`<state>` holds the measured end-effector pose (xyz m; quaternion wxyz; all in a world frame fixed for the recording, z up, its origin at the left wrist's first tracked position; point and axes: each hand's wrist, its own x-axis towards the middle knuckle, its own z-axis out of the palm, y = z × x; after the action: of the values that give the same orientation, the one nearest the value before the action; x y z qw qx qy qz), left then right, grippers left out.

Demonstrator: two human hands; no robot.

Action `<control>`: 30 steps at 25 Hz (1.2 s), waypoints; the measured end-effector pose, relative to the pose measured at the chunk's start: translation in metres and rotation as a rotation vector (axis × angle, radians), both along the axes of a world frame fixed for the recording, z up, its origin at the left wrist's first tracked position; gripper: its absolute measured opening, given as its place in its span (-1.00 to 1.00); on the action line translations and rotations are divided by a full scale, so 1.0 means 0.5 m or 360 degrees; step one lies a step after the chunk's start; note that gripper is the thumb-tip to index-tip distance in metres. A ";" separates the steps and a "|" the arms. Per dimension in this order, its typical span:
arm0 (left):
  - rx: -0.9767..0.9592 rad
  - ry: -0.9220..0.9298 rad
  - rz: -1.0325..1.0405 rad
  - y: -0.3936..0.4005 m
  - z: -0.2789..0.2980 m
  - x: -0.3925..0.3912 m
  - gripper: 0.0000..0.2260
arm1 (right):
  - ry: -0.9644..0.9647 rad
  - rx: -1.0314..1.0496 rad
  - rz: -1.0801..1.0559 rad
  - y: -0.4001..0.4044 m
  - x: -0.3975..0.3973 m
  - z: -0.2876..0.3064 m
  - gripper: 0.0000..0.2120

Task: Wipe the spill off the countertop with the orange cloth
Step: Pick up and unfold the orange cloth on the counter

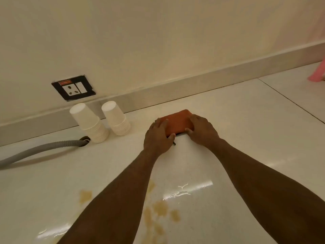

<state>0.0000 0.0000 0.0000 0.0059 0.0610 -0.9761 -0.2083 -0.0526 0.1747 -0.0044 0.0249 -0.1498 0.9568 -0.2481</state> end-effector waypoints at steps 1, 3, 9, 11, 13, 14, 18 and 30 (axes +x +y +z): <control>-0.0028 -0.0038 -0.0044 0.000 -0.002 -0.008 -0.35 | -0.0024 0.0035 0.0048 0.002 -0.007 -0.002 -0.40; -0.0114 -0.0100 -0.0096 0.005 -0.007 -0.017 -0.40 | -0.0042 0.0088 0.0152 0.007 -0.016 -0.009 -0.38; -0.0158 -0.0021 -0.0005 0.023 -0.015 -0.014 -0.57 | 0.0089 0.0039 0.0148 0.008 -0.023 -0.017 -0.59; -0.0062 0.0106 0.0021 0.024 -0.004 -0.014 -0.63 | 0.0140 -0.0060 0.0125 0.007 -0.028 -0.012 -0.71; 0.0062 0.0288 0.0065 0.027 0.014 -0.013 -0.69 | 0.0182 -0.0164 0.0124 0.009 -0.027 -0.004 -0.75; 0.0128 0.0330 0.0089 0.028 0.025 -0.012 -0.70 | 0.0226 -0.0199 0.0138 0.011 -0.023 0.002 -0.74; 0.0659 0.0221 0.0188 0.022 0.090 0.003 -0.76 | 0.0459 -0.0364 0.0168 0.014 -0.002 0.047 -0.74; 0.1245 -0.0209 0.0143 -0.173 0.359 0.234 -0.79 | 0.0236 -0.0836 0.0590 -0.100 0.149 0.308 -0.82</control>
<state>0.1169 -0.0867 0.1796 -0.0709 0.1146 -0.8177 -0.5596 0.0218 0.1248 0.1497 -0.0396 -0.3404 0.8157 -0.4660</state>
